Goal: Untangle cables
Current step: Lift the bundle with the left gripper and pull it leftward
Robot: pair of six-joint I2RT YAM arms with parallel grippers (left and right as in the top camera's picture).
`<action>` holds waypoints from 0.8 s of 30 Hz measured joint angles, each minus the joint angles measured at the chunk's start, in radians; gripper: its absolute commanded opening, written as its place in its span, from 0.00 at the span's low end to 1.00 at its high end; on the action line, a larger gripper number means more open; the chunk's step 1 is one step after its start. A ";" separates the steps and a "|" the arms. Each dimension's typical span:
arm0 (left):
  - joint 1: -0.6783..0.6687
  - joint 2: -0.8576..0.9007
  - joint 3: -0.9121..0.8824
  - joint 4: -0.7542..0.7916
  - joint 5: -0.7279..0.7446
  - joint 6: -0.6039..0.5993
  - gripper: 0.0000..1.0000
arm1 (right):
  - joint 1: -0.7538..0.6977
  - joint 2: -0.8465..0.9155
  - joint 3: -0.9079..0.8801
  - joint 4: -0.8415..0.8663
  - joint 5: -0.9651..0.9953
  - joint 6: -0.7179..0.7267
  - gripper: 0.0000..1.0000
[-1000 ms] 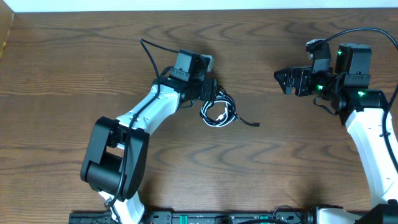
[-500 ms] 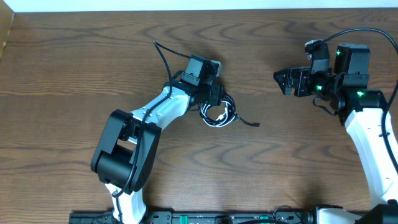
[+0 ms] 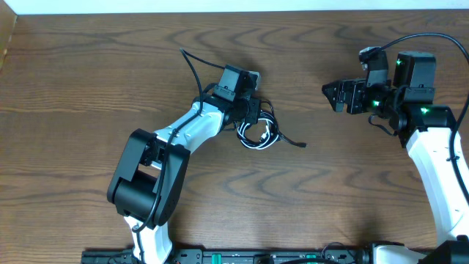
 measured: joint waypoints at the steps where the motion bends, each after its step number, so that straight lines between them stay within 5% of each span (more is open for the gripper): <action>1: 0.000 0.000 0.000 -0.001 0.000 -0.003 0.07 | 0.000 0.000 0.000 0.000 0.000 0.000 0.89; 7: 0.000 -0.055 0.000 -0.024 -0.001 -0.049 0.07 | 0.038 0.000 0.000 0.009 0.002 0.003 0.99; 15: 0.003 -0.212 0.000 -0.051 0.020 -0.211 0.07 | 0.089 0.000 0.000 0.011 0.028 0.003 0.99; 24: 0.055 -0.228 -0.001 0.004 0.216 -0.421 0.08 | 0.089 0.002 0.000 -0.006 0.043 0.003 0.99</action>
